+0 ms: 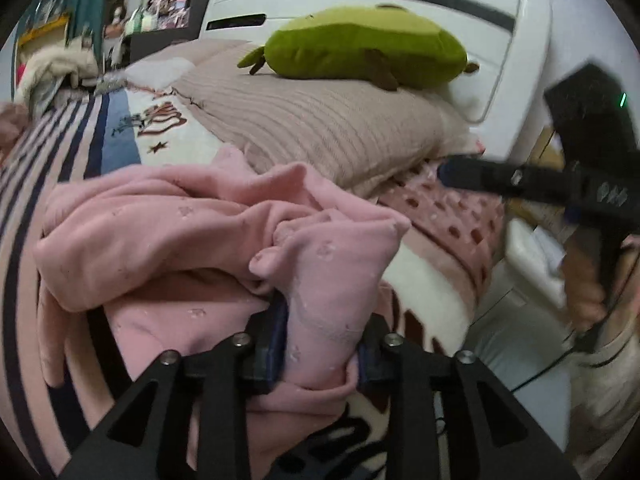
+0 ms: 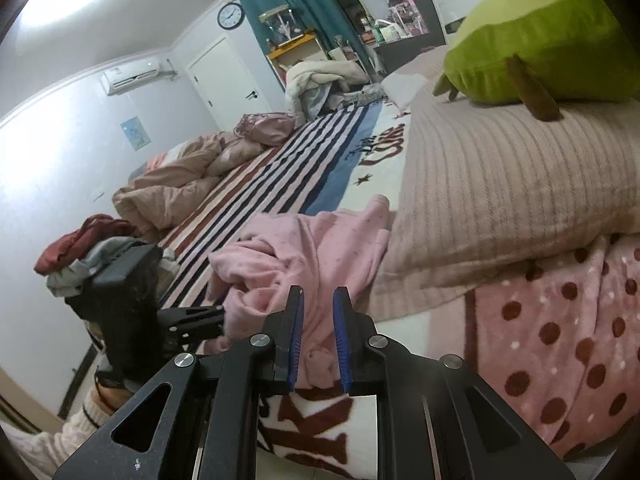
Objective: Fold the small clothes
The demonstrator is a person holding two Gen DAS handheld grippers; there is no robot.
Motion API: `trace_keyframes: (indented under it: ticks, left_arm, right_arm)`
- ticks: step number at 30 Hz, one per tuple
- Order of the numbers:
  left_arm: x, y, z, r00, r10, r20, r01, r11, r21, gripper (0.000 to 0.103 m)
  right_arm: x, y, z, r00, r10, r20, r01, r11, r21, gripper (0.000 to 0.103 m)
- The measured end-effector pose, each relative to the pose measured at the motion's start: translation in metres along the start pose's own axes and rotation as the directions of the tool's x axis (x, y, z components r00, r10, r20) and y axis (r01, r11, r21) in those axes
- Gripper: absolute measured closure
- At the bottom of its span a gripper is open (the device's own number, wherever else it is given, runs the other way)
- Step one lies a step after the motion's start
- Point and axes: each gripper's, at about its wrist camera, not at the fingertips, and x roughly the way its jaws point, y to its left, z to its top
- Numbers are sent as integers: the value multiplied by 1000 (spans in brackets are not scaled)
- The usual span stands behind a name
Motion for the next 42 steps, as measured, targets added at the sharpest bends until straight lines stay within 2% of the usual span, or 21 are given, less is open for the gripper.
trace_keyframes:
  ticks: [2, 4, 9, 13, 15, 17, 19, 21, 23, 24, 27, 29, 31, 33, 35, 36, 38, 39, 40, 42]
  left_arm:
    - [-10, 1, -1, 998, -59, 20, 59, 998, -33, 51]
    - [-24, -5, -5, 997, -70, 36, 71, 997, -29, 49]
    - [-61, -10, -18, 996, -36, 80, 41, 997, -61, 48]
    - [-92, 10, -30, 991, 54, 123, -40, 992, -118, 46]
    - [-102, 26, -37, 985, 115, 126, -94, 983, -161, 44]
    - [-108, 40, -42, 981, 151, 123, -124, 971, -203, 44]
    - [-112, 55, -46, 976, 176, 128, -141, 959, -245, 44]
    - [-117, 65, -50, 971, 192, 143, -147, 950, -274, 44]
    - [-119, 73, -51, 967, 203, 157, -150, 944, -295, 44]
    - [-121, 77, -52, 964, 211, 164, -153, 940, -306, 44]
    - [-127, 85, -53, 956, 230, 182, -163, 933, -322, 42]
    - [-131, 90, -55, 953, 233, 195, -159, 929, -334, 42]
    - [-137, 94, -59, 950, 232, 209, -150, 926, -346, 42]
    - [-141, 97, -62, 949, 231, 216, -145, 925, -353, 41]
    - [-143, 100, -64, 949, 227, 218, -139, 923, -358, 41]
    - [-142, 101, -64, 950, 226, 217, -137, 923, -360, 41]
    - [-141, 102, -65, 951, 223, 214, -135, 922, -363, 41]
    - [-139, 103, -66, 952, 221, 212, -133, 922, -364, 41]
    - [-138, 103, -66, 954, 216, 209, -129, 922, -365, 41]
    - [-135, 104, -65, 958, 206, 201, -123, 924, -362, 41]
  right_arm:
    - [4, 1, 0, 1000, 13, -12, -13, 1000, -6, 90]
    - [7, 9, 4, 999, 31, -11, -31, 999, -34, 84]
    - [18, 42, 23, 995, 102, -25, -104, 986, -128, 84]
    - [42, 77, 23, 976, 170, -133, -196, 956, -219, 84]
    - [54, 84, 15, 976, 126, -179, -168, 955, -243, 84]
    - [68, 79, 3, 973, 42, -227, -99, 965, -244, 84]
    - [80, 65, -8, 961, -52, -272, -13, 973, -232, 89]
    - [84, 59, -12, 951, -91, -295, 23, 974, -226, 89]
    - [81, 67, -4, 952, -89, -292, 18, 971, -239, 86]
    - [79, 74, 1, 955, -95, -279, 21, 966, -257, 81]
    - [79, 107, 28, 969, -128, -211, 45, 931, -361, 46]
    - [90, 128, 40, 967, -154, -204, 52, 900, -434, 43]
    - [116, 147, 47, 951, -198, -236, 52, 859, -509, 33]
    - [146, 160, 46, 926, -230, -301, 21, 825, -565, 28]
    - [180, 166, 37, 884, -262, -388, -21, 806, -592, 28]
    - [197, 166, 33, 862, -301, -408, -12, 793, -609, 28]
    - [214, 162, 31, 844, -384, -375, 54, 756, -653, 34]
    - [218, 159, 35, 843, -416, -341, 99, 743, -662, 53]
    - [217, 154, 43, 852, -422, -310, 139, 754, -642, 74]
    - [206, 135, 66, 882, -372, -290, 173, 828, -534, 91]
